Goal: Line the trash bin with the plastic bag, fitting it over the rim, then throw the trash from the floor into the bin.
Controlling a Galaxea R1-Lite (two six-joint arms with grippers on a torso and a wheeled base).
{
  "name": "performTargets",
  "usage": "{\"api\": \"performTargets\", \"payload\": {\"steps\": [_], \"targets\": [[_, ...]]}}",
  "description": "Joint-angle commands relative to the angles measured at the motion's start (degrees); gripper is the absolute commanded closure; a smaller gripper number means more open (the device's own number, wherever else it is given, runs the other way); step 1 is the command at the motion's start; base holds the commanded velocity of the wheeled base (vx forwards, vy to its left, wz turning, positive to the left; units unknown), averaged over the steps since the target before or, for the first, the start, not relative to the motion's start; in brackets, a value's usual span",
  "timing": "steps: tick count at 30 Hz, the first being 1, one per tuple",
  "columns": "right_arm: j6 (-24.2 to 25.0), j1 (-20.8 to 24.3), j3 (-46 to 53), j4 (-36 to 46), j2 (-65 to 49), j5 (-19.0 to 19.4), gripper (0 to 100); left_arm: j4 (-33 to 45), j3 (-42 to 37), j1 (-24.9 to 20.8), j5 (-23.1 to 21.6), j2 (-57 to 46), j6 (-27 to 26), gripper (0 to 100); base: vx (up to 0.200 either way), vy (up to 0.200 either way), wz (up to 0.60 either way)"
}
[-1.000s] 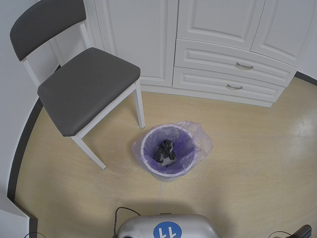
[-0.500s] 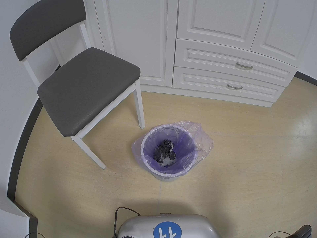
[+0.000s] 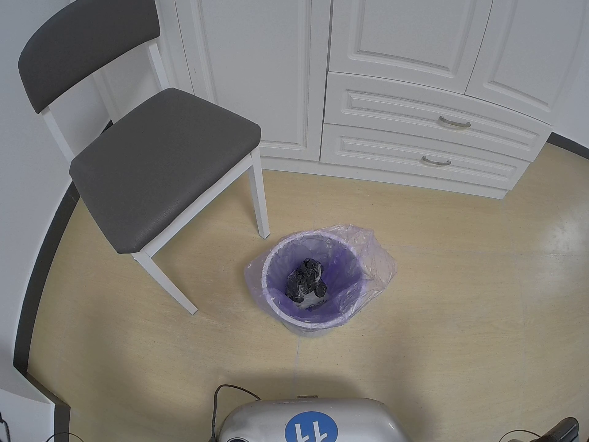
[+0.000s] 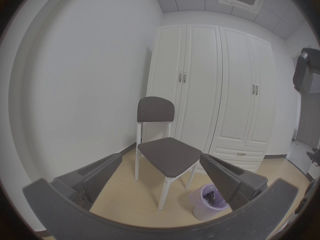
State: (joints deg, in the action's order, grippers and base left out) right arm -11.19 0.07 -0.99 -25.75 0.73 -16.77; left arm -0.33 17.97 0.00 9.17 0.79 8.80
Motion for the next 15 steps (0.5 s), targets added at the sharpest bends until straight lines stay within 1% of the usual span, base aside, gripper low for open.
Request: {"api": "performTargets", "payload": {"steps": [1, 5, 9, 11, 12, 15], "targets": [[-1.29, 0.01, 0.99, 5.44, -0.73, 0.60, 0, -0.02, -3.12, 0.00, 0.24, -0.70, -0.01, 0, 0.000, 0.000, 0.00], [-0.85, 0.01, 0.99, 13.09, -0.73, 1.39, 0, -0.11, -4.96, 0.00, 0.41, -0.70, 0.16, 0, 0.000, 0.000, 0.00], [0.03, 0.01, 0.99, 15.73, -0.73, 2.62, 0, -0.11, -6.46, 0.00, 1.47, -0.70, -0.19, 0, 0.000, 0.000, 0.00], [2.14, 0.01, 0.99, 18.45, -0.73, 3.59, 0, -0.20, -7.16, 0.00, 1.47, -0.70, -0.36, 0, 0.000, 0.000, 0.00], [2.14, 0.01, 0.99, 18.45, -0.73, 3.59, 0, -0.20, -7.16, 0.00, 1.47, -0.70, -0.36, 0, 0.000, 0.000, 0.00], [4.86, 0.01, 0.99, 23.20, -0.64, 5.61, 0, -1.34, -8.65, 0.00, 1.47, -0.70, -0.19, 0, 0.000, 0.000, 0.00]]}}
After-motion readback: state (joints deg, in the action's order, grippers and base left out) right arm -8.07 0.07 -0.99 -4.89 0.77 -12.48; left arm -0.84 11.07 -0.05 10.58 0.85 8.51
